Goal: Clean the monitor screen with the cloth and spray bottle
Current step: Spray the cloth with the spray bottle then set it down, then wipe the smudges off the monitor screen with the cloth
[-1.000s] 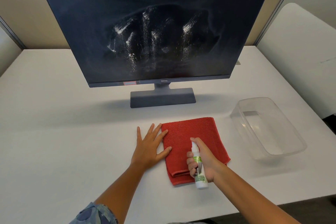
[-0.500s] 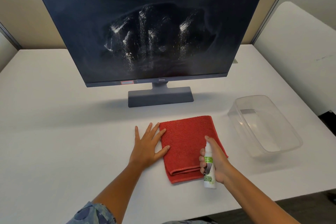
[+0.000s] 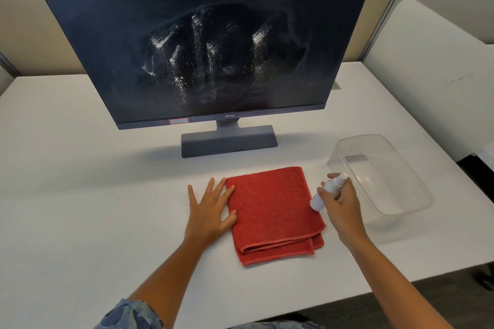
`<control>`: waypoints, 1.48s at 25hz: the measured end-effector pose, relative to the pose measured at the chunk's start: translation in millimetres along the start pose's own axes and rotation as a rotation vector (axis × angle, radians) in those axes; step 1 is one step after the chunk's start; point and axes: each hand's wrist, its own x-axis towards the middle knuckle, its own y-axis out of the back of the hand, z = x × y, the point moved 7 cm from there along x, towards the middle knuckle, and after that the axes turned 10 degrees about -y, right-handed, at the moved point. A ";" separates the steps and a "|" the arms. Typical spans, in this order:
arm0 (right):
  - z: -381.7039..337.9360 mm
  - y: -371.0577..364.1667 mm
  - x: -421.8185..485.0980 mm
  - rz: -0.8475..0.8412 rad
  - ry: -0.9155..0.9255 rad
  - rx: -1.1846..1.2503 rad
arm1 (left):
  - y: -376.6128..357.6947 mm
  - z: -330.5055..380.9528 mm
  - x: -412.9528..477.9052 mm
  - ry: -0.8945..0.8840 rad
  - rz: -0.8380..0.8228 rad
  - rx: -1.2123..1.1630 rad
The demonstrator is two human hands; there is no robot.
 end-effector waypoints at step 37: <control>-56.0 -121.8 -63.3 -0.244 0.785 -0.736 | 32.4 -11.4 28.4 0.482 0.175 -1.042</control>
